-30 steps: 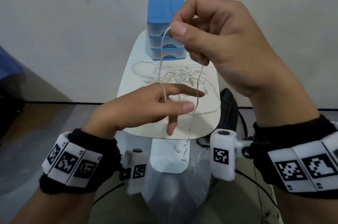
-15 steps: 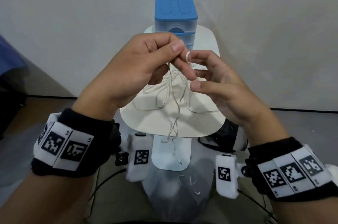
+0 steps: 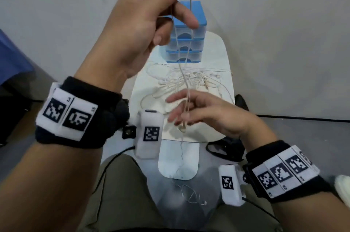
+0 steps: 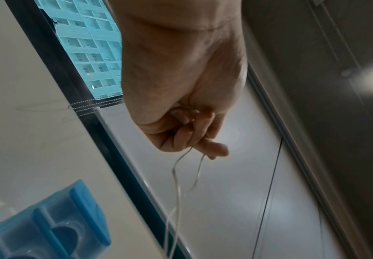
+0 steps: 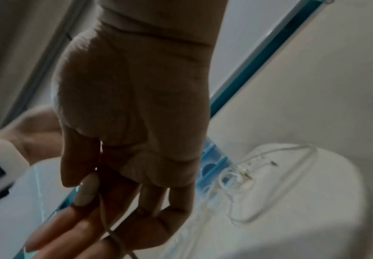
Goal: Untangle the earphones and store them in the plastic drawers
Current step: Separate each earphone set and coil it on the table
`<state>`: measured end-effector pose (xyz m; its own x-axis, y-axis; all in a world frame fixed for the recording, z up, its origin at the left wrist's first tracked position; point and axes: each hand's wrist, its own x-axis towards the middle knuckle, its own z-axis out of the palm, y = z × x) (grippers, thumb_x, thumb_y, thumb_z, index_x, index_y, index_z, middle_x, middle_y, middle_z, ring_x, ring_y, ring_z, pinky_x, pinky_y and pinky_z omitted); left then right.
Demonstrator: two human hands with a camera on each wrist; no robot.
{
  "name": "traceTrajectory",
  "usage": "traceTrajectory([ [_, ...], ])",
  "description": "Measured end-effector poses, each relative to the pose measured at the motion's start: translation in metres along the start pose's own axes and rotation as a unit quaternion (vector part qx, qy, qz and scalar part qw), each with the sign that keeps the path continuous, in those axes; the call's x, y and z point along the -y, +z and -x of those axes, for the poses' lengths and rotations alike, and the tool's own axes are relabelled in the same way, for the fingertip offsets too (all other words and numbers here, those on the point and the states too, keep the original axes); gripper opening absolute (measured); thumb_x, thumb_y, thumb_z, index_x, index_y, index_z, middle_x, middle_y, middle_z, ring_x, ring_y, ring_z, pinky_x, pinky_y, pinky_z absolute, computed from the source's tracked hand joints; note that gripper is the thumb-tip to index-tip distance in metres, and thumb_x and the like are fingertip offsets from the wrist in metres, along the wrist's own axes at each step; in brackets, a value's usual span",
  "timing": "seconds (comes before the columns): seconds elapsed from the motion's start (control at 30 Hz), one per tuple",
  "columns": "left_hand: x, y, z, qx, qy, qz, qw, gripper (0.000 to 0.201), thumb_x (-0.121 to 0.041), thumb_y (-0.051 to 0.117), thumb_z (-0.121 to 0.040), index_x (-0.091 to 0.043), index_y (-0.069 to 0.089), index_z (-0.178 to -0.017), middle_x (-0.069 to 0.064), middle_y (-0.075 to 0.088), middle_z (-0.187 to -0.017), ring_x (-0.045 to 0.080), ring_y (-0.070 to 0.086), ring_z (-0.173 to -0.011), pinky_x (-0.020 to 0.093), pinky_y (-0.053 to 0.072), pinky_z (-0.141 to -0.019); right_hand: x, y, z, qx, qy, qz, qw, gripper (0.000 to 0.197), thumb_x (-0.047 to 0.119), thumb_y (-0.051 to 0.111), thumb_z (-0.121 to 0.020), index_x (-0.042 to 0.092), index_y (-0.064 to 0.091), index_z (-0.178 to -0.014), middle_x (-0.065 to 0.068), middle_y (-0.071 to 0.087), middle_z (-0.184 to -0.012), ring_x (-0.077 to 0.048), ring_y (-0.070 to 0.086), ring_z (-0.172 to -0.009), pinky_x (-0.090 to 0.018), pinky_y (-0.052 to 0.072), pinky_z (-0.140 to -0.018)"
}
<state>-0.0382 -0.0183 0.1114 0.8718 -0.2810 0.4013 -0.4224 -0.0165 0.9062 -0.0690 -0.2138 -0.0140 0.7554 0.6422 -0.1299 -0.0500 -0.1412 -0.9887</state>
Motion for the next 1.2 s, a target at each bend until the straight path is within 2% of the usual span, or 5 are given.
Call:
traceTrajectory([
  [0.43,0.046,0.007,0.031,0.203,-0.151,-0.007,0.967,0.046,-0.031,0.038,-0.107,-0.022,0.079,-0.089,0.001,0.072,-0.073,0.018,0.063,-0.07,0.04,0.043,-0.076,0.087,0.014,0.023,-0.018,-0.148,0.009,0.989,0.038,0.026,0.039,-0.105,0.003,0.068,-0.097,-0.023,0.067,-0.082,-0.032,0.058,-0.079,-0.039,0.042,-0.069],
  [0.63,0.088,0.031,0.06,0.299,-0.217,0.171,0.913,0.078,-0.07,0.032,-0.099,-0.012,0.055,-0.146,0.022,0.057,-0.141,0.032,0.061,-0.113,0.04,0.047,-0.094,0.119,-0.013,0.039,-0.193,-0.228,-0.034,0.954,0.039,0.03,0.033,-0.11,0.005,0.063,-0.104,-0.014,0.067,-0.091,-0.028,0.062,-0.087,-0.034,0.044,-0.071],
  [0.87,0.113,0.058,0.09,0.476,-0.27,-0.115,0.829,0.035,-0.027,0.047,-0.11,-0.001,0.071,-0.106,0.022,0.074,-0.11,0.017,0.066,-0.099,0.038,0.048,-0.097,0.113,-0.046,0.058,-0.383,-0.261,-0.157,0.872,0.033,0.033,0.042,-0.106,0.015,0.067,-0.095,-0.002,0.062,-0.078,-0.019,0.061,-0.083,-0.028,0.04,-0.065],
  [1.03,0.093,0.045,0.085,0.373,-0.291,-0.12,0.873,0.047,-0.035,0.038,-0.112,-0.01,0.061,-0.08,0.014,0.066,-0.069,0.024,0.068,-0.077,0.037,0.048,-0.082,0.045,-0.069,0.07,-0.563,-0.087,-0.166,0.805,0.031,0.02,0.046,-0.095,0.016,0.064,-0.07,0.001,0.054,-0.059,-0.015,0.051,-0.053,-0.026,0.032,-0.053],
  [1.2,0.047,0.035,0.068,0.268,-0.233,-0.075,0.932,0.042,-0.033,0.04,-0.111,-0.006,0.059,-0.085,0.0,0.037,-0.055,0.019,0.043,-0.052,0.038,0.051,-0.068,-0.018,-0.052,0.07,-0.479,0.219,-0.037,0.849,0.022,0.013,0.043,-0.095,0.006,0.063,-0.089,-0.002,0.064,-0.052,-0.019,0.061,-0.045,-0.024,0.033,-0.049],
])
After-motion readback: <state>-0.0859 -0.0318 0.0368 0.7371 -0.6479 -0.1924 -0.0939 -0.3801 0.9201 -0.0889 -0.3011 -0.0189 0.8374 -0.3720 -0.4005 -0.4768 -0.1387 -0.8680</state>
